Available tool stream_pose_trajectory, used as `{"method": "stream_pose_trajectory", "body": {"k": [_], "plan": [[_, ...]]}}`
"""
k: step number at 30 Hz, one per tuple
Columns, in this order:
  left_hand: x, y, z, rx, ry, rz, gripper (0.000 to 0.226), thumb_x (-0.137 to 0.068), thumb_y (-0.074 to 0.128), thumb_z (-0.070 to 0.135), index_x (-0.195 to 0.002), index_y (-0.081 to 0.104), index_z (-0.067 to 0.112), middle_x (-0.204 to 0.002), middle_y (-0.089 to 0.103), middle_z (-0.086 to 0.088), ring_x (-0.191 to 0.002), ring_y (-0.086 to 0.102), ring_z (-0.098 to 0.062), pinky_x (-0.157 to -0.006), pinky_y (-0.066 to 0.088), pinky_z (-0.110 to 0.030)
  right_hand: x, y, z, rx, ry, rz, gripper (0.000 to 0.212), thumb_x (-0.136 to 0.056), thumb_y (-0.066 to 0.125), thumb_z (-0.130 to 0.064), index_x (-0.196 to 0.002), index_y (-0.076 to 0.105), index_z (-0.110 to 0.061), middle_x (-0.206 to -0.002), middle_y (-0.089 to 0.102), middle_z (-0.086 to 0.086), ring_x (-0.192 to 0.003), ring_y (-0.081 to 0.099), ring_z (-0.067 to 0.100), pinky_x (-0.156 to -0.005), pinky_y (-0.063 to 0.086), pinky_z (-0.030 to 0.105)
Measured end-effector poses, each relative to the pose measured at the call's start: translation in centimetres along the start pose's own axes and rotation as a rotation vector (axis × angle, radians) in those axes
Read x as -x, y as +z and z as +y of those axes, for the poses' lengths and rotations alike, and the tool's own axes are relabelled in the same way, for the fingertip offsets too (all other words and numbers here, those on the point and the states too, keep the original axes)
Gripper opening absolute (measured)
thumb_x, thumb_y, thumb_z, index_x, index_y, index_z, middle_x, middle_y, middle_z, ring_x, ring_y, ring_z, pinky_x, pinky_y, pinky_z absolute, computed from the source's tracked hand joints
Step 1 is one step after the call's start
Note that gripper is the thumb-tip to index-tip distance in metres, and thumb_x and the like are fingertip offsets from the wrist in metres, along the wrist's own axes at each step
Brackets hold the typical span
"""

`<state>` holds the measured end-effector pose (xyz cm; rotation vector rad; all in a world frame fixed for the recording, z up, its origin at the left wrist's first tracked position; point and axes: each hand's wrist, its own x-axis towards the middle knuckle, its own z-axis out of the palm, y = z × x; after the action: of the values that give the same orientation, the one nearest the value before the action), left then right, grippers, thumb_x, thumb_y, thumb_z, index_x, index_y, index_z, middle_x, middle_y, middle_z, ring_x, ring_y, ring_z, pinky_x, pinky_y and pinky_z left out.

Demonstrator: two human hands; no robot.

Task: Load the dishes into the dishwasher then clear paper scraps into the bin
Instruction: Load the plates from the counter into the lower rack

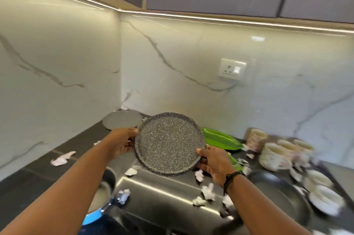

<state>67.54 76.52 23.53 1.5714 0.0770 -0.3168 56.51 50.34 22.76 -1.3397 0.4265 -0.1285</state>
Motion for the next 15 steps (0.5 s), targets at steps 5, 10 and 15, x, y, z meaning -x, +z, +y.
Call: {"method": "stream_pose_trajectory", "body": {"k": [5, 10, 15], "plan": [[2.0, 11.9, -0.8, -0.092, -0.075, -0.291, 0.018, -0.096, 0.048, 0.004, -0.109, 0.060, 0.003, -0.084, 0.065, -0.009, -0.070, 0.061, -0.019, -0.054, 0.056, -0.027, 5.7, -12.6, 1.1, -0.027, -0.006, 0.203, 0.013, -0.090, 0.055, 0.006, -0.102, 0.061, 0.004, -0.098, 0.070, 0.019, -0.081, 0.069, 0.029, -0.071, 0.060, 0.040], [6.4, 26.1, -1.4, -0.279, -0.105, -0.657, 0.020, -0.094, 0.046, -0.002, -0.103, 0.060, 0.009, -0.084, 0.066, -0.005, -0.069, 0.062, -0.018, -0.065, 0.054, -0.028, 13.8, -26.7, 1.4, -0.010, -0.068, 0.401, 0.016, -0.090, 0.057, 0.002, -0.104, 0.063, 0.004, -0.098, 0.072, 0.019, -0.082, 0.069, 0.032, -0.069, 0.059, 0.040], [13.0, 43.6, -4.1, -0.412, -0.104, -0.939, 0.016, -0.091, 0.053, -0.002, -0.103, 0.059, 0.007, -0.082, 0.070, -0.010, -0.066, 0.068, -0.019, -0.071, 0.059, -0.037, 25.1, -41.5, 3.0, 0.020, -0.125, 0.652, 0.008, -0.088, 0.061, 0.001, -0.093, 0.067, -0.001, -0.088, 0.072, 0.017, -0.074, 0.069, 0.027, -0.078, 0.058, 0.043]]}}
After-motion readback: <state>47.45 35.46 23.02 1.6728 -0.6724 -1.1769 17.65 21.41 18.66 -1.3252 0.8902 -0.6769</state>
